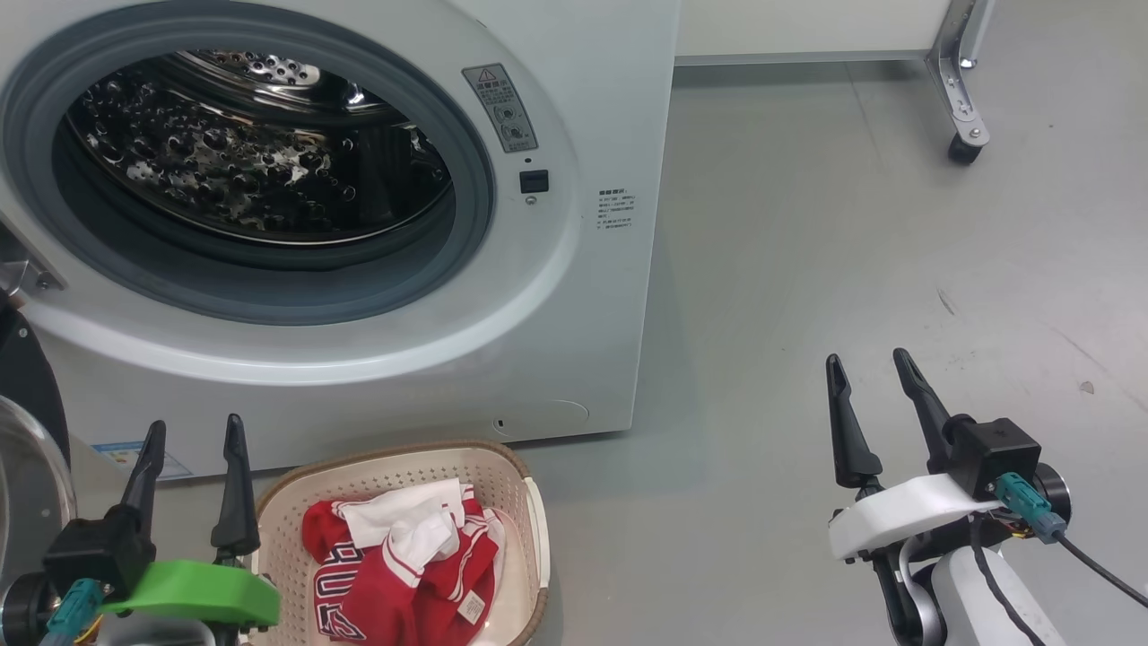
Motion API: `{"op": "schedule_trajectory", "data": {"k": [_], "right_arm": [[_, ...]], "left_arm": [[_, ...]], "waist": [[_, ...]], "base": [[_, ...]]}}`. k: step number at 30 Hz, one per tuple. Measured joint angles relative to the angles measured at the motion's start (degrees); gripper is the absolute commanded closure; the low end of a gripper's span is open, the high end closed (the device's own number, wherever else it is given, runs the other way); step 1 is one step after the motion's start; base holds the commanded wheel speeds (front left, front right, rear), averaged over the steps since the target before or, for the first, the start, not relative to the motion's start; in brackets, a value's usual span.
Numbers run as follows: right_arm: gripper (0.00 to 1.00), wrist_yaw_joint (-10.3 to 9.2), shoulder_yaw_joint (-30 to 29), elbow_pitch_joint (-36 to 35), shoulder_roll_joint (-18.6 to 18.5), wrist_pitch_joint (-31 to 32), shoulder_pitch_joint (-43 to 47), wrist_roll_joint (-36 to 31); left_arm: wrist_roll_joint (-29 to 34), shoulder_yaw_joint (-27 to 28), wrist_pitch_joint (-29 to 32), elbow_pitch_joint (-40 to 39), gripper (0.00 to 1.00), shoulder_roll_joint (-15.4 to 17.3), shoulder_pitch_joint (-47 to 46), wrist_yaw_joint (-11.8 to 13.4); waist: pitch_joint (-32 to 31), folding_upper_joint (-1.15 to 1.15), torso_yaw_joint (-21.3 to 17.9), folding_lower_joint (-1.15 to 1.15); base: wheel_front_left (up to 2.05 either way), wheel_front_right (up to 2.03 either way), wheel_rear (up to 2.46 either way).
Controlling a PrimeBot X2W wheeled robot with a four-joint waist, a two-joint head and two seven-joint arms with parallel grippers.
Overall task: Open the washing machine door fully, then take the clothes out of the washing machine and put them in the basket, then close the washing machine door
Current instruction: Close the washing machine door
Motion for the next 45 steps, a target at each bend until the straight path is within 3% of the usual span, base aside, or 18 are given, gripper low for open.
{"op": "schedule_trajectory", "data": {"k": [45], "right_arm": [[0.00,-0.01,-0.4,-0.4,0.1,0.0,0.0,0.0]], "left_arm": [[0.8,1.2,0.0,-2.3,0.00,-0.3,0.0,0.1]], "waist": [[1.2,0.00,1.1,0.00]], "base": [[-1.01,1.01,0.00]]}}
